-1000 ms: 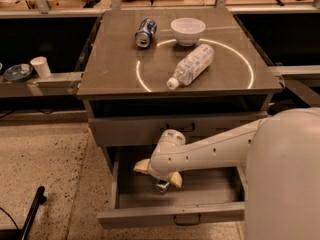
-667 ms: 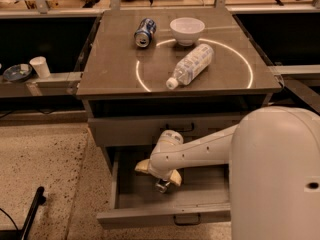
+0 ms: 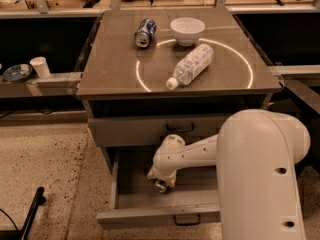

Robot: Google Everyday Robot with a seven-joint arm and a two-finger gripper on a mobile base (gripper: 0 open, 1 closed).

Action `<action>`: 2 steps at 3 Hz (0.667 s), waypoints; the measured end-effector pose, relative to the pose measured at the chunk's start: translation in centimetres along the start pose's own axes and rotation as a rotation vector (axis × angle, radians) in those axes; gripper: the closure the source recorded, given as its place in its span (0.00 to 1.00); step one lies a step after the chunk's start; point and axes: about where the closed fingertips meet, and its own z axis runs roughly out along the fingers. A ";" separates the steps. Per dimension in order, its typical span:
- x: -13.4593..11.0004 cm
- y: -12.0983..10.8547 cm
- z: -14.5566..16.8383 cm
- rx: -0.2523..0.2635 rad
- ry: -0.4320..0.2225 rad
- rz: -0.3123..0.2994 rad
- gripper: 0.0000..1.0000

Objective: Pick redbull can from middle drawer and place on counter

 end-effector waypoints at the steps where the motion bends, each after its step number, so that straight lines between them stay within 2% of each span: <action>1: -0.8 0.7 0.0 0.054 -0.031 0.014 0.61; 2: -2.1 1.7 -2.4 0.211 -0.067 0.055 0.85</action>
Offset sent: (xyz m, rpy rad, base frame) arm -0.0501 -0.0552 0.0623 0.4703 -0.0476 -0.0901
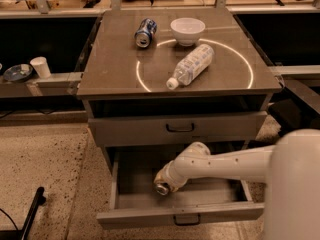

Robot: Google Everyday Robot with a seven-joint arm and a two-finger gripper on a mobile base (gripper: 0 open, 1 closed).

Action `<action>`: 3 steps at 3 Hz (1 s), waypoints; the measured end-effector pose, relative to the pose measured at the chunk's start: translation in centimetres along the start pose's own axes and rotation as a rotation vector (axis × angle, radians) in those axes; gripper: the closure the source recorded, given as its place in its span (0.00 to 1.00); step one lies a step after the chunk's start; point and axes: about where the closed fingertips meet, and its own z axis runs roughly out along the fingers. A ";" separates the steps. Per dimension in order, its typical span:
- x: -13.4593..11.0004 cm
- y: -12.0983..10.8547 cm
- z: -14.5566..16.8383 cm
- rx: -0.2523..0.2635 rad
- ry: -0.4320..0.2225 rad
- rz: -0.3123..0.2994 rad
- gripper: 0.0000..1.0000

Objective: Pick redbull can from middle drawer and place on counter

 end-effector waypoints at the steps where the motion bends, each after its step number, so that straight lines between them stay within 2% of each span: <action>1: -1.5 -1.2 -1.6 0.185 -0.067 0.096 1.00; 2: -2.1 -2.6 -3.8 0.364 -0.202 0.218 1.00; 3: -2.6 -1.8 -7.3 0.460 -0.274 0.249 1.00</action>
Offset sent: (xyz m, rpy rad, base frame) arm -0.0428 -0.1591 0.1251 0.8198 0.0685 -0.1829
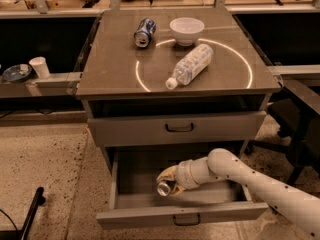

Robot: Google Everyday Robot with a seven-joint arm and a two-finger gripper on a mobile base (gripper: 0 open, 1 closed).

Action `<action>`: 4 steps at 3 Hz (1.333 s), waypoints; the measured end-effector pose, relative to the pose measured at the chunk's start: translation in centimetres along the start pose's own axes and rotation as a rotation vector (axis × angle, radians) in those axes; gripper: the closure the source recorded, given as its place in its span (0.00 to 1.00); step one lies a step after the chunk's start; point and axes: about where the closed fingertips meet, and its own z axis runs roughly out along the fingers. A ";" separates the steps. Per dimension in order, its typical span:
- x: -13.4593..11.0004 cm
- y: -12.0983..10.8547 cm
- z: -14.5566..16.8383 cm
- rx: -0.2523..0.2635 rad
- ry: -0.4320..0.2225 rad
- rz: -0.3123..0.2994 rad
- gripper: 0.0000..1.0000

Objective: Pick redbull can from middle drawer and place on counter

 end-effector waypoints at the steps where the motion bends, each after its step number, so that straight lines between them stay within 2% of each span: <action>1: 0.0 0.0 0.0 0.000 0.000 0.000 1.00; 2: -1.4 -2.8 -2.3 0.025 -0.010 -0.100 1.00; 3: -6.6 -8.2 -7.6 0.107 -0.001 -0.302 1.00; 4: -14.4 -12.3 -16.1 0.197 0.052 -0.473 1.00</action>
Offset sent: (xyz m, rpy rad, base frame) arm 0.0022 0.0025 0.1168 0.0456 -0.2479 0.1759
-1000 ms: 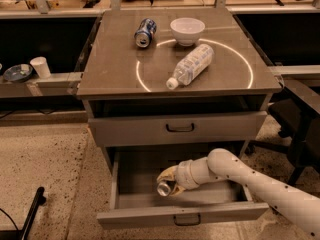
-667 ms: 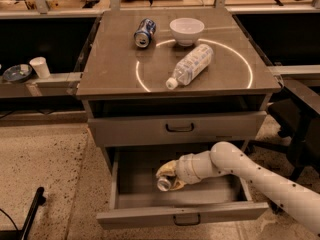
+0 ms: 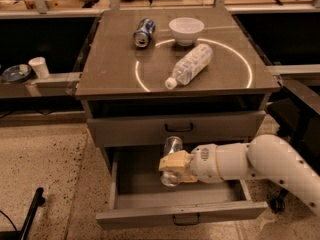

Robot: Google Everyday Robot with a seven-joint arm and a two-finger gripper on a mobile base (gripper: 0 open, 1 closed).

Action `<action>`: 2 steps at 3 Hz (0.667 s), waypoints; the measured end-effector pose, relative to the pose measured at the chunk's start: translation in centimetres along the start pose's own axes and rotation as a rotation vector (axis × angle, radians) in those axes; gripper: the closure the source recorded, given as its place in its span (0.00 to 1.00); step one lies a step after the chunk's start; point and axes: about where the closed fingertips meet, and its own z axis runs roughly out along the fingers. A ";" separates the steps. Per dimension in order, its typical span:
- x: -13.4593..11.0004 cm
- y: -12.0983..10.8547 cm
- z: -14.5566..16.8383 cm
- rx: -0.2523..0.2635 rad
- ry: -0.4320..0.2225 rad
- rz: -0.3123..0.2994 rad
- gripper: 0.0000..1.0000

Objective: Pick redbull can from middle drawer and place on counter

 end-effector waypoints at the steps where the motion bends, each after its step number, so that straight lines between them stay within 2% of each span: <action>1: -1.5 -2.4 -6.7 0.044 0.075 -0.017 1.00; 2: 1.5 -9.8 -16.5 -0.018 0.253 -0.022 1.00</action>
Offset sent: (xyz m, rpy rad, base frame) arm 0.0039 -0.1568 0.2887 -0.1395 -0.1846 -0.3889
